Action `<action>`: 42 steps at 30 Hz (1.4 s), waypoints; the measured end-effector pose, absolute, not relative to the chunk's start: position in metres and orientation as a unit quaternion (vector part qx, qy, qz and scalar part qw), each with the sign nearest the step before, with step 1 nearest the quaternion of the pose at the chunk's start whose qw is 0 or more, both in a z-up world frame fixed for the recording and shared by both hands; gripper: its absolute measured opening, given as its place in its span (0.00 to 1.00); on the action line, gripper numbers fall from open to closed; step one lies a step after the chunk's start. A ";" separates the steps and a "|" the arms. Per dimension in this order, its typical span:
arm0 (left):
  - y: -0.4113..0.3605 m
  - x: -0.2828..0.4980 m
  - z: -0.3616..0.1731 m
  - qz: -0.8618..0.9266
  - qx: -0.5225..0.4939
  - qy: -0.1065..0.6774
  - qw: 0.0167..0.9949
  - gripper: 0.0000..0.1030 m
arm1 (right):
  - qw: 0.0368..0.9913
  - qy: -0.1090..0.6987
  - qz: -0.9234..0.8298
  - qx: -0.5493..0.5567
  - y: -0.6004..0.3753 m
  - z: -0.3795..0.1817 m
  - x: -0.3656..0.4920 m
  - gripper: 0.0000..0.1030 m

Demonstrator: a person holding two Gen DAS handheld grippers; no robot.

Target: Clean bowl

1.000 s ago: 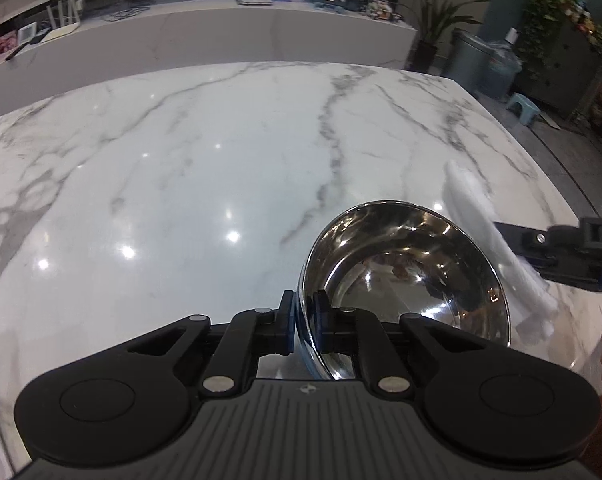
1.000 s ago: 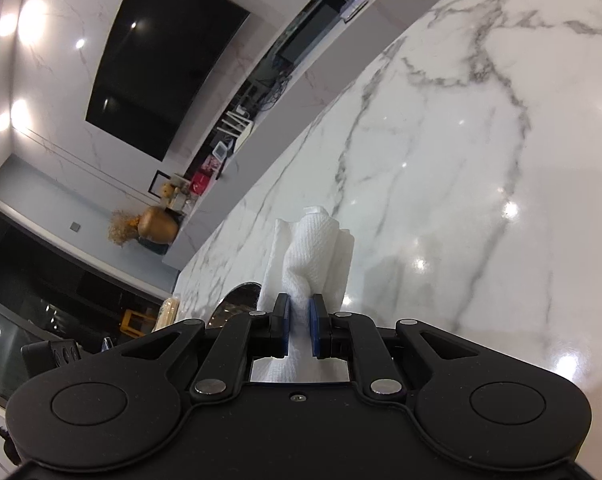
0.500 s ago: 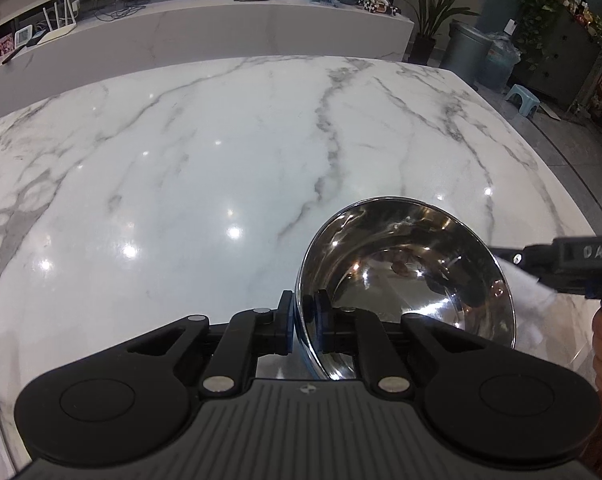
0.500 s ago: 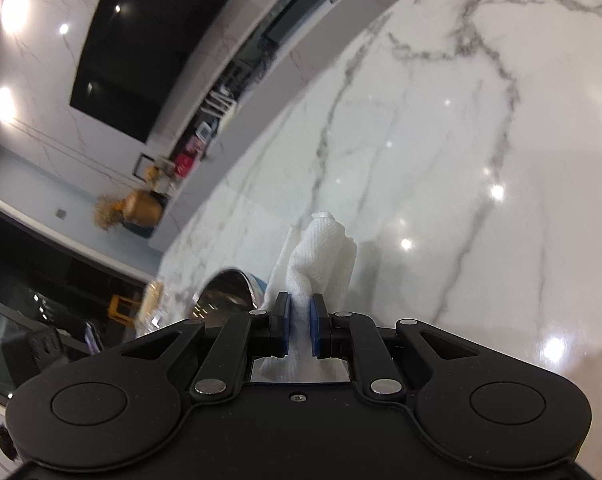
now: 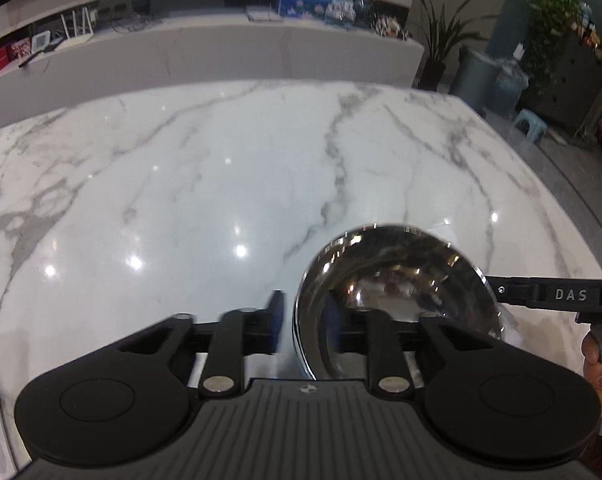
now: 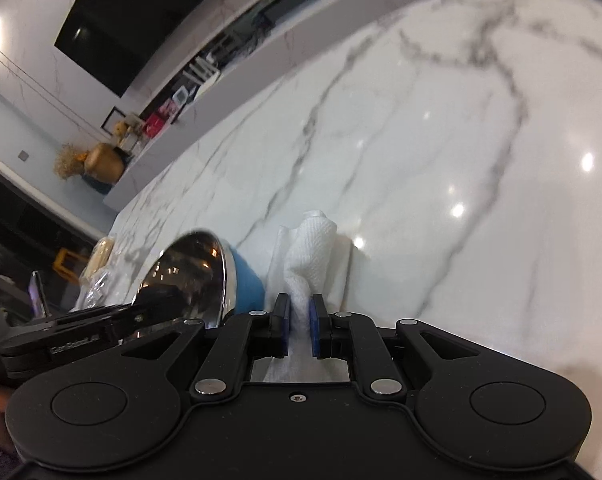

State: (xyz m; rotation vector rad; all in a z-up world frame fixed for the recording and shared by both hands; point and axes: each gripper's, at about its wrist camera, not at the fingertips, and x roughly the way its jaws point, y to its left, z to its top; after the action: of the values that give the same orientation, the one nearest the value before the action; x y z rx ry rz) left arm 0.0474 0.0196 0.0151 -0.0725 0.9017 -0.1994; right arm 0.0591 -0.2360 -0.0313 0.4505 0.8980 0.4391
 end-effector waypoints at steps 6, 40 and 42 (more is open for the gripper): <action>0.027 0.043 0.026 -0.088 -0.057 0.409 0.907 0.46 | 0.904 0.397 0.145 0.070 -0.220 -0.019 0.048 0.10; 0.000 -0.020 0.034 -0.075 -0.009 0.333 0.940 0.71 | 0.944 0.315 0.103 -0.008 -0.206 0.032 -0.021 0.60; 0.000 -0.024 0.031 -0.077 -0.009 0.327 0.942 0.71 | 0.944 0.313 0.103 -0.008 -0.204 0.032 -0.026 0.62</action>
State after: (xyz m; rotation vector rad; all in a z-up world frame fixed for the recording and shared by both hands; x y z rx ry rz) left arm -0.0241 0.0001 0.0307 -0.0189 0.6670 -0.1562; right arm -0.0257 -0.2040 0.0317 -0.0169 0.6382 0.2102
